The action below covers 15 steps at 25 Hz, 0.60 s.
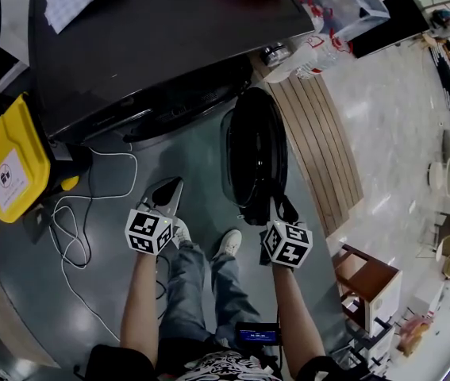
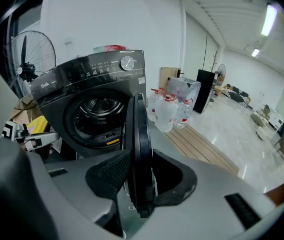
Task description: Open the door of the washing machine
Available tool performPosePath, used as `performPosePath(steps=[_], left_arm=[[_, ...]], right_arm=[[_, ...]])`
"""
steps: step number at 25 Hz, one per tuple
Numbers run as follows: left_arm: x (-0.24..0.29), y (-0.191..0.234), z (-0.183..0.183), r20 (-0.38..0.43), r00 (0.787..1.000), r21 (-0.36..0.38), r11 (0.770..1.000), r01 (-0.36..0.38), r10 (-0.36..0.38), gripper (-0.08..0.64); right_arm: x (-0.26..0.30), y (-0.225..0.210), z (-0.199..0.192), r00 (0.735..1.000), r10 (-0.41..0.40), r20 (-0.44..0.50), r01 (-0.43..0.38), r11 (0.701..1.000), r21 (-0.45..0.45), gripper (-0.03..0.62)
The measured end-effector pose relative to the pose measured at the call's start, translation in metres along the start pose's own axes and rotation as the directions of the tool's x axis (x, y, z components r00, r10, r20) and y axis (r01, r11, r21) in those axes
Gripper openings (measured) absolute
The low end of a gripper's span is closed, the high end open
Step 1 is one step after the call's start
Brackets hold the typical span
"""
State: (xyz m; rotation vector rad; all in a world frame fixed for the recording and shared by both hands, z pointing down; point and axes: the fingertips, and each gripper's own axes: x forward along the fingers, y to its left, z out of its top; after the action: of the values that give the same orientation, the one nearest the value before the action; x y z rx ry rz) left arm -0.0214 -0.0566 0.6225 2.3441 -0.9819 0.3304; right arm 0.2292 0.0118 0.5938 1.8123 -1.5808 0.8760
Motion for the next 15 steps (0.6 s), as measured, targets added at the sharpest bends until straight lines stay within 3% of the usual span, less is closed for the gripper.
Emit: performPosePath(steps=[8, 12, 15], left_arm=[[-0.026, -0.001, 0.010, 0.051, 0.996, -0.065, 0.995, -0.073, 0.077, 0.002], [-0.046, -0.018, 0.022, 0.063, 0.988, 0.013, 0.990, -0.143, 0.142, 0.002], [-0.067, -0.035, 0.039, 0.090, 0.974, 0.094, 0.972, -0.214, 0.206, 0.002]], right_arm=[[-0.004, -0.017, 0.002, 0.998, -0.061, 0.020, 0.060, 0.998, 0.024, 0.134], [-0.020, -0.012, 0.011, 0.995, 0.008, 0.103, -0.008, 1.000, -0.001, 0.124], [-0.042, 0.005, 0.023, 0.982, 0.096, 0.161, -0.094, 0.995, -0.023, 0.109]])
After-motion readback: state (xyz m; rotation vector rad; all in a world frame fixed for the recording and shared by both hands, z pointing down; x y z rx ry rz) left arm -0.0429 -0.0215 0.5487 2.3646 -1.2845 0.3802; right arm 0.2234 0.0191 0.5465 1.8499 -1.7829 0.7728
